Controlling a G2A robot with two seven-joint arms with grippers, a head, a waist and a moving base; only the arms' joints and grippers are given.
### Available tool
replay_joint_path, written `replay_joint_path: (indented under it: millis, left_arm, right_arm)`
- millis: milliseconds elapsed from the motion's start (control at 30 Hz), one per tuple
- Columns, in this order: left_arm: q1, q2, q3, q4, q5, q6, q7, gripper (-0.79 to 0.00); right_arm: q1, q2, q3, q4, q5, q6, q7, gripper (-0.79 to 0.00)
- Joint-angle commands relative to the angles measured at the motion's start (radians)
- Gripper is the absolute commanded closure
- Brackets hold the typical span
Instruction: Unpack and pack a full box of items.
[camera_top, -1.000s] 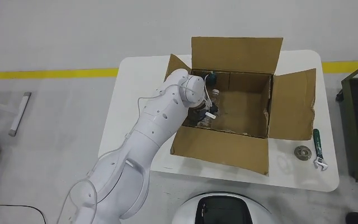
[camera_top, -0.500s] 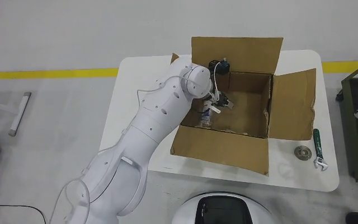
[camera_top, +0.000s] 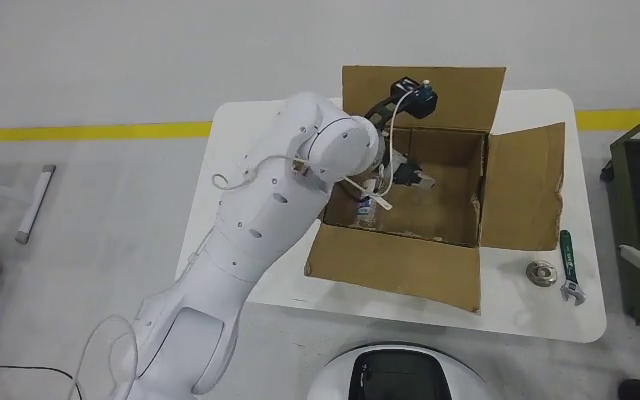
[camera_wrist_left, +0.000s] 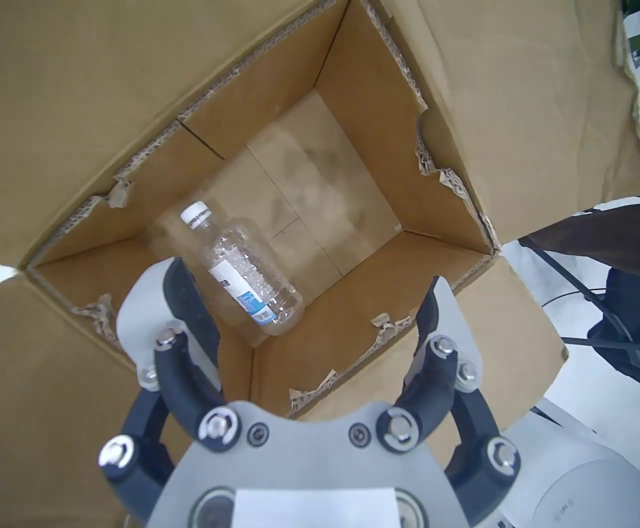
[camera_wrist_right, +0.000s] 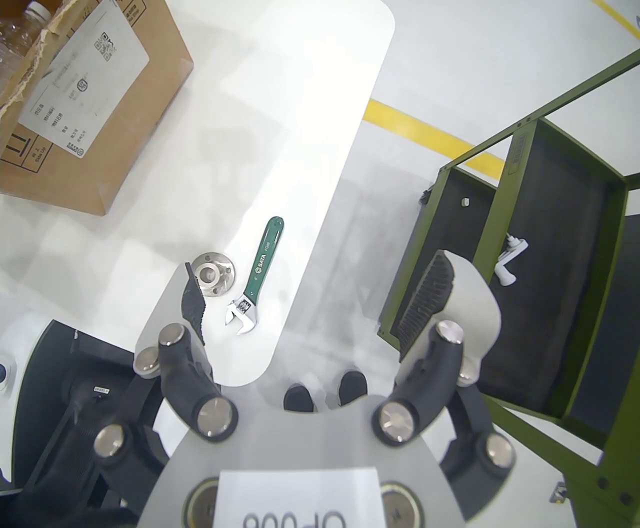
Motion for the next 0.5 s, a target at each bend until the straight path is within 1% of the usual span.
replay_joint_path:
  millis: [0, 67, 133, 200, 267, 333, 400, 467]
  left_arm:
    - [0.039, 0.022, -0.053, -0.09, 0.047, 0.011, 0.0, -0.785]
    - [0.081, 0.041, -0.104, -0.166, 0.08, 0.014, -0.006, -0.785]
    - [0.115, 0.058, -0.154, -0.227, 0.116, 0.026, -0.02, -0.785]
    - [0.14, 0.073, -0.2, -0.278, 0.157, 0.039, -0.034, -0.785]
    - [0.158, 0.084, -0.237, -0.324, 0.197, 0.049, -0.04, -0.785]
    - [0.175, 0.093, -0.27, -0.352, 0.224, 0.066, -0.039, -0.785]
    - [0.184, 0.1, -0.292, -0.369, 0.25, 0.071, -0.046, -0.785]
    - [0.187, 0.105, -0.307, -0.38, 0.265, 0.069, -0.053, -0.785]
  right_arm:
    - [0.0, 0.0, 0.0, 0.0, 0.0, 0.0, 0.0, -0.785]
    - [-0.004, 0.0, -0.008, 0.001, -0.006, -0.005, -0.021, -0.785]
    - [-0.019, 0.0, -0.033, -0.005, -0.014, -0.02, -0.017, -0.785]
    - [-0.03, -0.001, -0.063, -0.016, -0.029, 0.006, -0.008, -0.785]
    - [-0.032, -0.002, -0.11, -0.019, -0.001, 0.057, 0.006, -0.785]
    - [-0.027, 0.001, -0.17, -0.023, -0.03, 0.095, 0.045, -0.785]
    - [-0.014, 0.004, -0.25, -0.026, -0.086, 0.111, 0.057, -0.785]
    - [0.011, 0.006, -0.323, -0.01, -0.107, 0.138, 0.061, -0.785]
